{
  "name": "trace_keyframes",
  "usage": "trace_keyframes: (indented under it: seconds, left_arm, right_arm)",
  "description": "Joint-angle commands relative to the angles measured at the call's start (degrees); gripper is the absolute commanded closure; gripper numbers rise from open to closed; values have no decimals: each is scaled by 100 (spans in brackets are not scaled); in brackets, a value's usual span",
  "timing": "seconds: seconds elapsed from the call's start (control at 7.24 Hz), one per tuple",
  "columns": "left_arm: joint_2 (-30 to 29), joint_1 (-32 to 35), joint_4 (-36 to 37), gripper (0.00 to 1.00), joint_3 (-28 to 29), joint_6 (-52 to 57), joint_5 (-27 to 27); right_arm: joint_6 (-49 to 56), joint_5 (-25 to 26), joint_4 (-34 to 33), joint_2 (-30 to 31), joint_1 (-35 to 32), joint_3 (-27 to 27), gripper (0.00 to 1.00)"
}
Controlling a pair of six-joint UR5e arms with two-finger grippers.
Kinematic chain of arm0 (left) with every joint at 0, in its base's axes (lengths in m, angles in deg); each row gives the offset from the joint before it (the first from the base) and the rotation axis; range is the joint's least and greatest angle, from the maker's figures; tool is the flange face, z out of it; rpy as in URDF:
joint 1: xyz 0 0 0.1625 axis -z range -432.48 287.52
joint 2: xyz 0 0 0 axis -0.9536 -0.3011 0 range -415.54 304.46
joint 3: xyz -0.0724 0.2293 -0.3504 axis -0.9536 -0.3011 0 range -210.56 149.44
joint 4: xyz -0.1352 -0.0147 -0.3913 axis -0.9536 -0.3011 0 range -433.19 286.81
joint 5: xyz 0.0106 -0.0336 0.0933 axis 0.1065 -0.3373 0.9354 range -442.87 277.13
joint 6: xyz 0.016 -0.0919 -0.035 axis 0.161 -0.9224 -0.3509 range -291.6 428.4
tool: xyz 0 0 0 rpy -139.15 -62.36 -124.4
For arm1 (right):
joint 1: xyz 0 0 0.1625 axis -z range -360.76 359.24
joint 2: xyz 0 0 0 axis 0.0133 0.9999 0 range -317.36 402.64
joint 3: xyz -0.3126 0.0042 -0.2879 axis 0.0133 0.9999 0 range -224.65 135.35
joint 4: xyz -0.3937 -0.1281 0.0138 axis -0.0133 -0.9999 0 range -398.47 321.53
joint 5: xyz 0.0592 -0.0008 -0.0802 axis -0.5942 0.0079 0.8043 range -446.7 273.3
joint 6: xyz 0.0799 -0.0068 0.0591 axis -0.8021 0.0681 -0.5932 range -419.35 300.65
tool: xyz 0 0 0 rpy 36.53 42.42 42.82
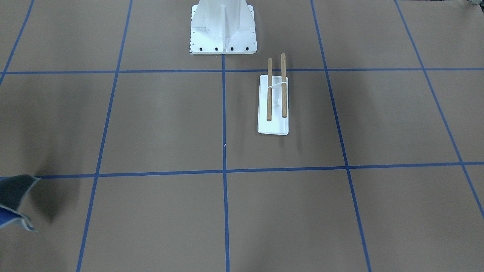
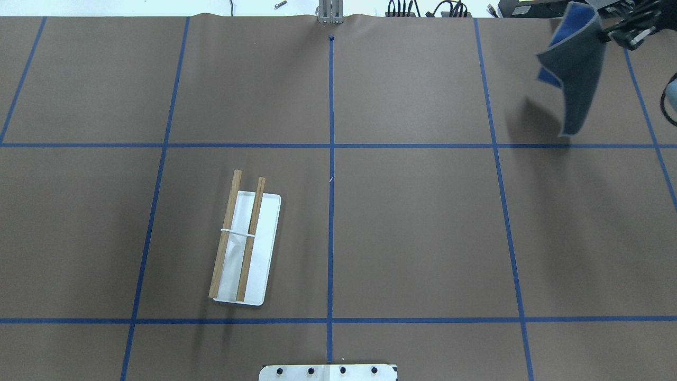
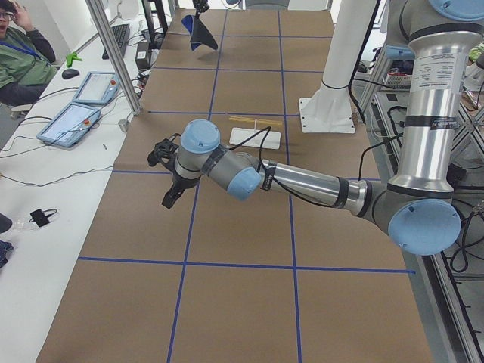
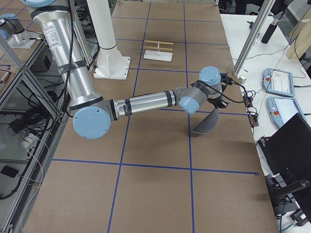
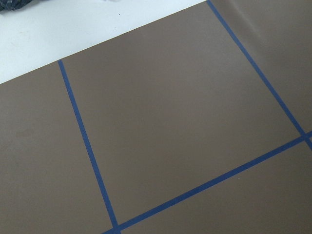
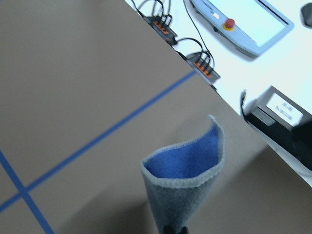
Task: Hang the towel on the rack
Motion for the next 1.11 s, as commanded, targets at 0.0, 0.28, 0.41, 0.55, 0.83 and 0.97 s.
trace_keyframes:
  seconds: [0.0, 0.28, 0.41, 0.55, 0.83, 0.97]
  left_arm:
    - [-399, -223, -39, 1, -84, -1582, -113]
    - [-916, -784, -13, 1, -173, -3562, -246]
    - [-1223, -1162, 5, 1, -156, -4430, -272]
    - [-1644, -1461, 5, 1, -164, -5570, -264]
    - [-2287, -2103, 5, 1, -129, -7426, -220]
    - [-2603, -2367, 13, 1, -86, -8193, -228]
  right_arm:
    - [-528, 178, -1, -386, 772, -623, 100]
    - [-1292, 1219, -45, -562, 1728, -1335, 100]
    - [-1416, 2044, -54, -632, 2220, -1512, 100]
    - [-1417, 2583, -289, -825, 2573, -1592, 100]
    - [-1426, 3811, -1175, -1159, 3346, -2065, 100]
    - [-1426, 4645, -1388, -1169, 3820, -2259, 100]
